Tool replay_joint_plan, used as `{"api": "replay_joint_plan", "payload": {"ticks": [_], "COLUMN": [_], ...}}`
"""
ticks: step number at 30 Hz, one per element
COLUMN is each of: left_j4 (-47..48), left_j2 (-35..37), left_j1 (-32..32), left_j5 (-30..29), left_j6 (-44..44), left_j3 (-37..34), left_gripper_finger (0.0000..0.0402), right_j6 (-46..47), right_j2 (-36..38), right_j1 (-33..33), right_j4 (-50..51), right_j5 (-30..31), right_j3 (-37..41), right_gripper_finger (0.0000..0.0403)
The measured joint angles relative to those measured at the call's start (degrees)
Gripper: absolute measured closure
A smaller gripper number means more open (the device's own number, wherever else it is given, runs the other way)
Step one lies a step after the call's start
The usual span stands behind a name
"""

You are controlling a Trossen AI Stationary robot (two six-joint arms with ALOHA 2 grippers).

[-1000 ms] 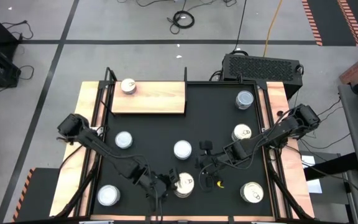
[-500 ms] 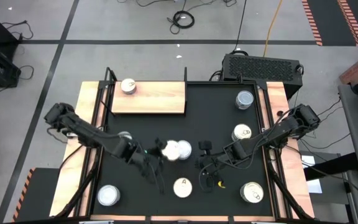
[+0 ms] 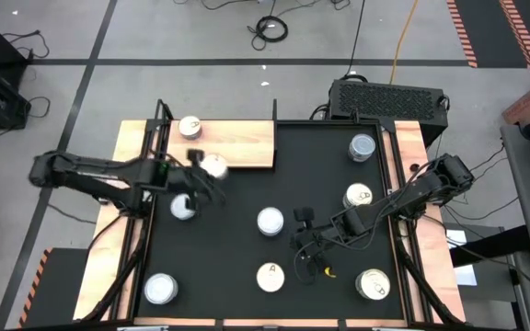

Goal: Stack canned seafood by type on shelf
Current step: Put the blue tuna can aligned with the blue tuna can on the shelf

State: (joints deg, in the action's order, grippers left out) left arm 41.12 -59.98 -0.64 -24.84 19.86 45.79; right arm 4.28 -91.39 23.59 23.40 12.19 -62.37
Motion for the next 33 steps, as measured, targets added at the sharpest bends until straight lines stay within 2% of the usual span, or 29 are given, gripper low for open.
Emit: {"api": "replay_joint_plan", "payload": {"ticks": [6,12,19,26,33], "left_j4": [3.39,4.67,4.26,1.51,0.59], "left_j2": [5.23,5.05,4.93,4.93,4.89], "left_j1": [-9.52,-16.85,-25.77,-30.4,-32.59], "left_j5": [1.16,4.2,8.66,11.02,12.44], "left_j6": [1.72,6.15,10.04,12.04,12.58], "left_j3": [-3.56,-5.6,-7.91,-9.53,-9.54], "left_gripper_finger": [0.0402,0.0402,0.0402,0.0401,0.0401], "right_j6": [-1.53,-2.7,-2.78,-1.98,-1.55], "right_j2": [0.15,0.35,4.97,11.36,14.29], "right_j1": [-2.05,-4.17,-6.89,-9.11,-9.33], "right_j4": [1.38,1.54,-2.3,-8.46,-8.82], "right_j5": [0.04,0.02,-0.13,-0.25,-0.32], "right_j3": [0.0,0.29,6.91,12.44,14.67], "right_gripper_finger": [0.0376,0.0376,0.0376,0.0376,0.0376]}}
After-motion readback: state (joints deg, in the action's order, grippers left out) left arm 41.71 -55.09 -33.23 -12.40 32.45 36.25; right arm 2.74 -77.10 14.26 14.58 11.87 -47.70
